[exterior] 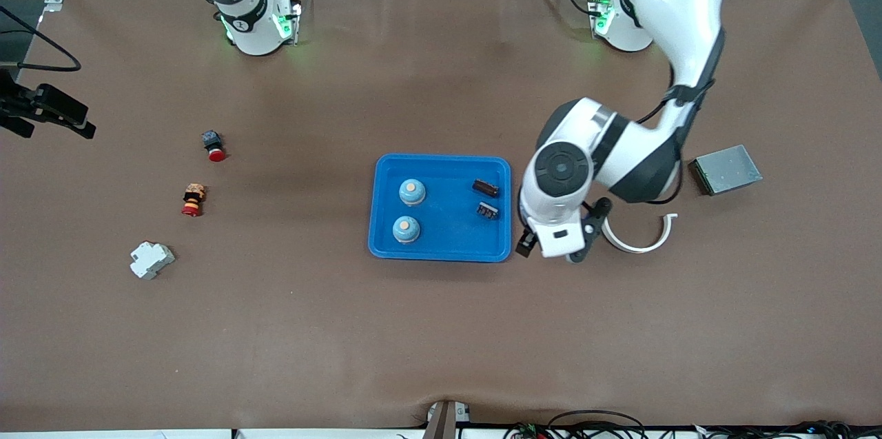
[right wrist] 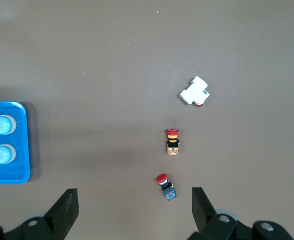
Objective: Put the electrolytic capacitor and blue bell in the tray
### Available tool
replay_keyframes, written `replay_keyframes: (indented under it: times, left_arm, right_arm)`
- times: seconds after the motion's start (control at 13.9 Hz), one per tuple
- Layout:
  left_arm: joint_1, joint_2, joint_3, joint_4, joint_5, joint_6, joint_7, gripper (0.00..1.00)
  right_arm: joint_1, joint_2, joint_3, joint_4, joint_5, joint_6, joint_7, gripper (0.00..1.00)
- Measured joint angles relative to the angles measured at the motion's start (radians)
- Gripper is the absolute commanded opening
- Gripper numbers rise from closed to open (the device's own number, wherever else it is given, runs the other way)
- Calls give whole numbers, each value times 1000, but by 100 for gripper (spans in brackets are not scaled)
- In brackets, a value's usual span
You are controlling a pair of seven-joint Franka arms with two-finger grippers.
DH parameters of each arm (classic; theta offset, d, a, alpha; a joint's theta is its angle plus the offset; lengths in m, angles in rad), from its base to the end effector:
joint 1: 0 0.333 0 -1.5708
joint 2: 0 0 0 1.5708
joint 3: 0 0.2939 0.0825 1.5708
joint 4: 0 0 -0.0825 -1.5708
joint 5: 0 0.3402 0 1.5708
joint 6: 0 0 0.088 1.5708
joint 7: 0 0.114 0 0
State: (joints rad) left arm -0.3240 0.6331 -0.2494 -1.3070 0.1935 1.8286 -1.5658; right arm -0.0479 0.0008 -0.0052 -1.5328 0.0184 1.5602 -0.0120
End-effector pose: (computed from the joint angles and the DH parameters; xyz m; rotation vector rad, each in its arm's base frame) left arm 0.5833 -0.3146 0.3608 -2.6893 -1.4242 0.0196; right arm 0.5100 -0.0250 0.6103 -3.1231 0.0635 -0.0425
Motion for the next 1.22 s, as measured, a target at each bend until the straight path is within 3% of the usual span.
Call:
replay_keyframes:
  times: [0.72,1.0,1.22]
  left_arm:
    - [340,-335,-1,4,-152,-286,808,100]
    - [467,-403,-1,3,-163,-344,1117,100]
    - [489,-434,-2,2,-163,-347,1330,100]
  right_arm:
    - [0,0,-1,-3,0,0,0,100]
    - [0,0,-1,-4,0,0,0,100]
    - [0,0,-1,-4,0,0,0,100]
